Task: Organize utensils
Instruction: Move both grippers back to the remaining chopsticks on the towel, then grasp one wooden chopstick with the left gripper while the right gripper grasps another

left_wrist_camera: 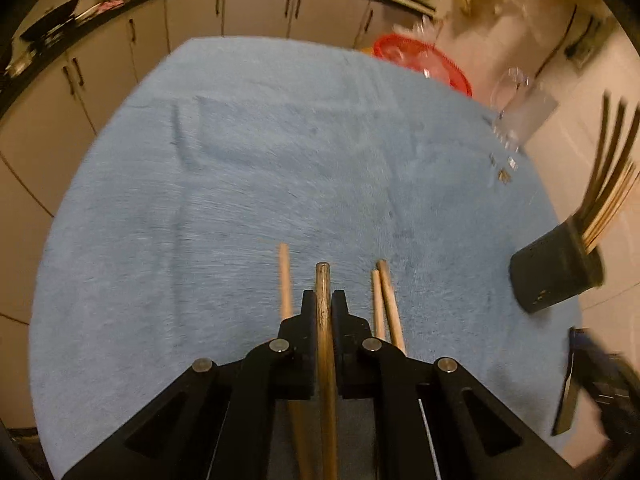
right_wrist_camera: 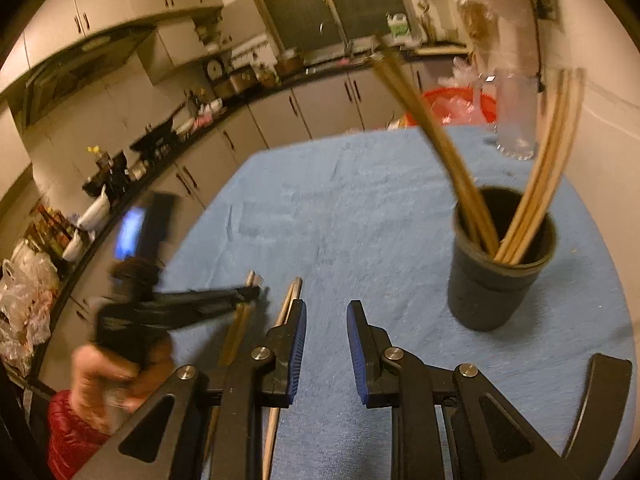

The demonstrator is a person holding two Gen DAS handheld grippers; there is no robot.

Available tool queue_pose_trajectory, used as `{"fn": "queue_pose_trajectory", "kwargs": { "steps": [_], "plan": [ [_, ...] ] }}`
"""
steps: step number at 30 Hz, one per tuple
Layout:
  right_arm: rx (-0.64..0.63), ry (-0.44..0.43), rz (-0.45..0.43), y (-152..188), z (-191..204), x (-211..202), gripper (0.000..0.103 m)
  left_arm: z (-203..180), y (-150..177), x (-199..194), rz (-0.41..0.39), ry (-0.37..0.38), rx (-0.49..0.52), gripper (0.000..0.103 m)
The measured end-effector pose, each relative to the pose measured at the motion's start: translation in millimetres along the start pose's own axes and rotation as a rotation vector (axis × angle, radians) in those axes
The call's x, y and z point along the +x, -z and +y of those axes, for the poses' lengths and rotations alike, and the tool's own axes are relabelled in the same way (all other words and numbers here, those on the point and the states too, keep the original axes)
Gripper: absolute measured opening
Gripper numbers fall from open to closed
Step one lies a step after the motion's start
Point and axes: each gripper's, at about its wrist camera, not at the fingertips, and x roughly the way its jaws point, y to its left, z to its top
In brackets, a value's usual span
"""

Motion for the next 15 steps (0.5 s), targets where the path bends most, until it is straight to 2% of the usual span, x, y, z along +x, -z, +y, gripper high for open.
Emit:
{"fn": "queue_pose_trajectory", "kwargs": {
  "steps": [7,13,15],
  "plan": [
    [-0.007,-0.040,0.172,-2.4,14.7,64.6,0.023,52.4,12.0,-29.7,-0.048,-0.008,-0.097,0.007],
    [-0.045,0.002,0.249,0.9,31.7,101.4,0.023,75.8,19.5,-15.1,-0.020,-0.011,-0.137,0.007],
    [-0.067,0.046,0.260,3.0,35.2,109.8,0.023,75.6,19.3,-12.2,-0.020,-0.005,-0.133,0.007]
  ]
}}
